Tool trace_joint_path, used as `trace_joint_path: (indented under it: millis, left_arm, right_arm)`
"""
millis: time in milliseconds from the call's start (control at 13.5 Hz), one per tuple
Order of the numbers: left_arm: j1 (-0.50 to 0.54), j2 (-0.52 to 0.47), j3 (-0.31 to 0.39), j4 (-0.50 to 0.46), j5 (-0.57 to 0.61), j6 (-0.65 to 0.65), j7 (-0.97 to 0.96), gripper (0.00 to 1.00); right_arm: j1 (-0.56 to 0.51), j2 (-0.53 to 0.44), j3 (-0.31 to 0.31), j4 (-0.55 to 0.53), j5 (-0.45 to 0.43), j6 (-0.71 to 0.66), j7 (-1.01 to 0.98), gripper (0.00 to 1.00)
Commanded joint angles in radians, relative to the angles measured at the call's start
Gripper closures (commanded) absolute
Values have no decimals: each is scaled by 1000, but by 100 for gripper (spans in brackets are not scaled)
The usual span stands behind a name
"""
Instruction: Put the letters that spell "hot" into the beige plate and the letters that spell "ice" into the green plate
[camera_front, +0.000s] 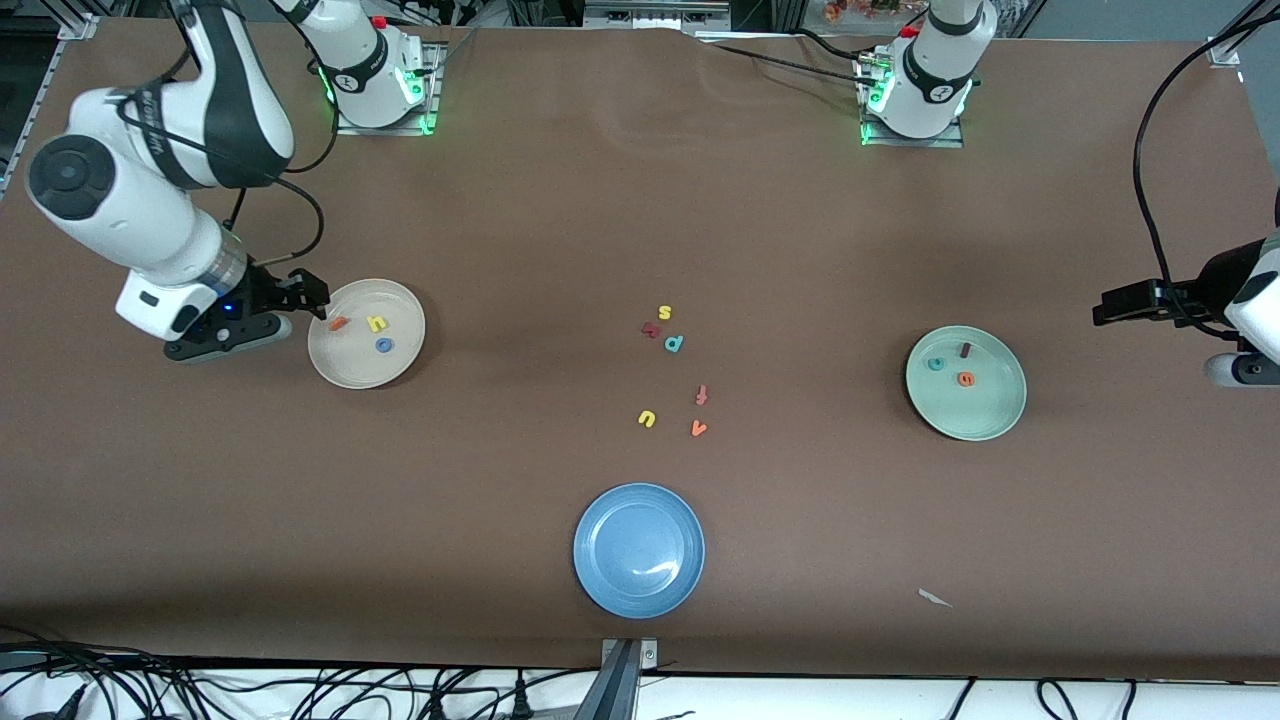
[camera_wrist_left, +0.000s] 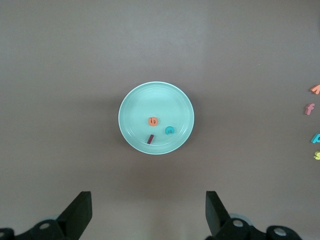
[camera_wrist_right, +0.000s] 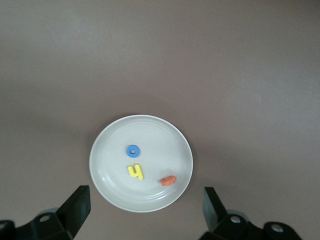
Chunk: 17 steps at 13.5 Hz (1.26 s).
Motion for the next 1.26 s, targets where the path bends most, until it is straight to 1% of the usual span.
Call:
trace_joint_path:
  millis: [0, 149, 297, 372, 446, 595, 669, 818, 892, 966, 1041, 1189]
  left_arm:
    - [-5, -2, -4, 21, 0, -1, -9, 0]
    - [-7, 0, -4, 18, 12, -1, -9, 0]
    - [-7, 0, -4, 18, 11, -1, -9, 0]
    - [-7, 0, -3, 18, 11, -1, -9, 0]
    - [-4, -2, -3, 20, 9, -1, -8, 0]
    - [-4, -3, -6, 21, 8, 0, -2, 0]
    - [-5, -3, -7, 21, 12, 2, -5, 0]
    - [-7, -9, -14, 23, 95, 3, -2, 0]
    - [-7, -9, -12, 21, 104, 8, 0, 0]
    - [-5, -9, -8, 23, 106, 29, 1, 0]
    - [-1, -9, -4, 23, 105, 38, 1, 0]
    - [1, -9, -3, 21, 102, 40, 1, 0]
  right_arm:
    - [-9, -4, 2, 147, 31, -179, 41, 0]
    - [28, -4, -46, 263, 31, -317, 81, 0]
    - [48, -4, -86, 336, 32, -401, 81, 0]
    - [70, -4, -116, 362, 34, -428, 81, 0]
    - [81, -4, -130, 386, 34, -452, 81, 0]
    - [80, -4, -130, 446, 34, -509, 82, 0]
    - [80, -5, -132, 456, 34, -529, 84, 0]
    - [80, -10, -132, 456, 35, -535, 89, 0]
    - [80, -10, -130, 456, 53, -534, 90, 0]
    - [80, -11, -133, 457, 98, -531, 92, 0]
    - [80, -11, -132, 459, 113, -529, 90, 0]
    - [78, -8, -140, 460, 115, -523, 89, 0]
